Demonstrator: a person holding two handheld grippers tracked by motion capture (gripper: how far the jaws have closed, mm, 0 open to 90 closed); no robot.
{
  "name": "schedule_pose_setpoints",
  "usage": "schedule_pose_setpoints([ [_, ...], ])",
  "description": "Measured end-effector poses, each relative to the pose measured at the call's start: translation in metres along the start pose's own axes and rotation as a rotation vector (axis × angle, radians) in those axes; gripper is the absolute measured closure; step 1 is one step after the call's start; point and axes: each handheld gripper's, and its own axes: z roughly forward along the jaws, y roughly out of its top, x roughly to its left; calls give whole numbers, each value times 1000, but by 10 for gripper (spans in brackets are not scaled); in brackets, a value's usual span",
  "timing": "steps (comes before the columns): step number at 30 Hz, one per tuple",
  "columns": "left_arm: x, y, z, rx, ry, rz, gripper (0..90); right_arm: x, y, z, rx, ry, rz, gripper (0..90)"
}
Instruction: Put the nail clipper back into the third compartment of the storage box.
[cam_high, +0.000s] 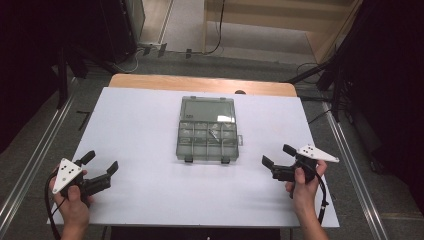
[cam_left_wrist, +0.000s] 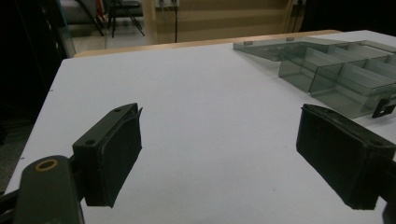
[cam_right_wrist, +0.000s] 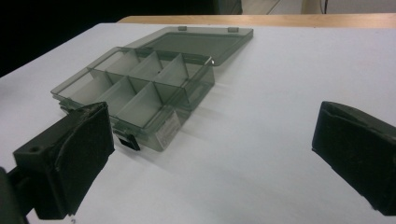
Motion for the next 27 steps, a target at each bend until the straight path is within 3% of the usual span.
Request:
schedule_pose_setpoints([
  [12,0,0,0,0,4,0,141,-18,-13,-28,-30,-38,31,0],
  [20,-1,0,0,1,10,0,142,-29,-21,-43,-43,-63,25,0],
  [27,-1,0,1,5,6,12,141,-47,-29,-58,-76,-82,13,0],
])
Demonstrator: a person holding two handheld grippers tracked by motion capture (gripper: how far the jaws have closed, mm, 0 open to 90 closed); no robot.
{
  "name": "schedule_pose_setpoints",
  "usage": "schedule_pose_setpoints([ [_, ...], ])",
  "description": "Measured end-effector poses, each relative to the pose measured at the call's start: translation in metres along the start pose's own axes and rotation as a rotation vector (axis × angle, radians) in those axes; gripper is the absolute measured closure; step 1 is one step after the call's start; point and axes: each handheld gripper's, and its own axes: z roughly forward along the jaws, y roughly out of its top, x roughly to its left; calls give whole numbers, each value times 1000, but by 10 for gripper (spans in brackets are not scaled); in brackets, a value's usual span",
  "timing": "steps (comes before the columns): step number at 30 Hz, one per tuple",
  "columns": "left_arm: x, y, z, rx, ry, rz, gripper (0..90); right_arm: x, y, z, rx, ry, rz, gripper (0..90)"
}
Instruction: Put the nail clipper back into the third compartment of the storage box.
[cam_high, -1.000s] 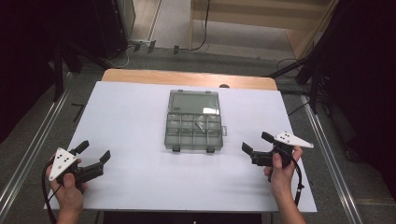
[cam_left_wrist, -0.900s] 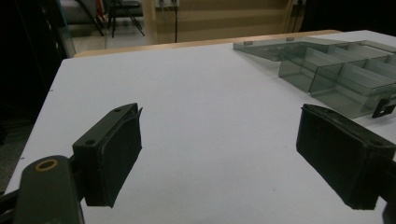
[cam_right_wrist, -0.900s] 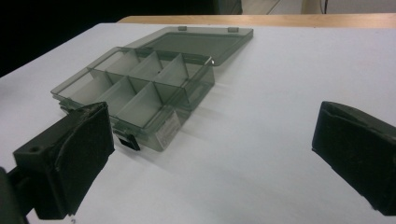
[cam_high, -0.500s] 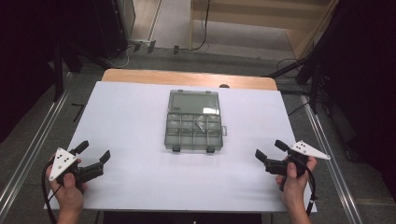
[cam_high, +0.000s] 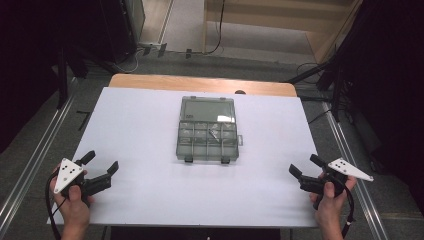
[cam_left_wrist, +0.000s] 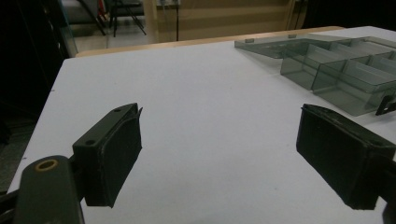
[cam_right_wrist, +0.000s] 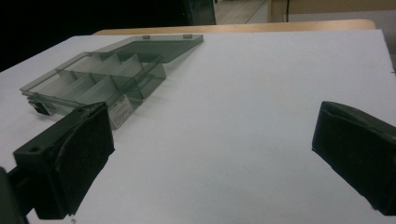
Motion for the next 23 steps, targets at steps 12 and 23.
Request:
schedule_pose_setpoints([
  [12,0,0,0,0,-3,-3,142,-26,-15,-11,-41,-43,-13,0],
  [23,1,0,0,0,-7,-4,142,-27,-16,-8,-54,-42,-7,0],
])
